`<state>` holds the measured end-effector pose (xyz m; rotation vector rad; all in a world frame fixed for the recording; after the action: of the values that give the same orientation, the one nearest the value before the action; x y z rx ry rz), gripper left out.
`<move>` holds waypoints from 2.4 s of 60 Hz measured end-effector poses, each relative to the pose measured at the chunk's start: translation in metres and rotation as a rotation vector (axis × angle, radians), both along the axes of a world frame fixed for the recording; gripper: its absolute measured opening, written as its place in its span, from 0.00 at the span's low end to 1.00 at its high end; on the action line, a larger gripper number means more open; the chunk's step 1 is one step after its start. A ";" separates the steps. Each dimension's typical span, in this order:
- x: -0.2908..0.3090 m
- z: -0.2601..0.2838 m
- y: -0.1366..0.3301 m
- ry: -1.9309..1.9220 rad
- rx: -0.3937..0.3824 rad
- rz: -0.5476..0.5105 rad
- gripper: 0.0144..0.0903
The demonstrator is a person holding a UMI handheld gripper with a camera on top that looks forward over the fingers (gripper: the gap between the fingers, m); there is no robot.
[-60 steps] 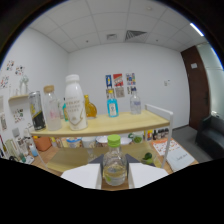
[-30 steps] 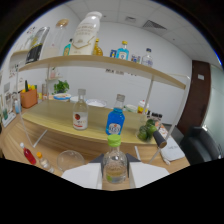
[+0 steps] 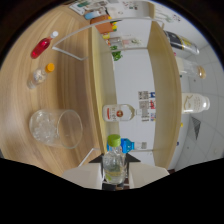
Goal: Make me a cup of Vodka Sunrise.
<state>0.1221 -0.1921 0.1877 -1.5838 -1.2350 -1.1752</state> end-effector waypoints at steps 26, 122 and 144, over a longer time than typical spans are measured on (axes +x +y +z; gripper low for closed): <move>-0.017 -0.013 0.005 -0.476 -0.057 0.182 0.28; 0.023 -0.165 -0.016 1.451 -0.206 -0.337 0.30; 0.025 -0.121 -0.054 1.378 -0.156 -0.367 0.94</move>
<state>0.1469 -0.2462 0.0667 -2.1290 -0.1098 0.0328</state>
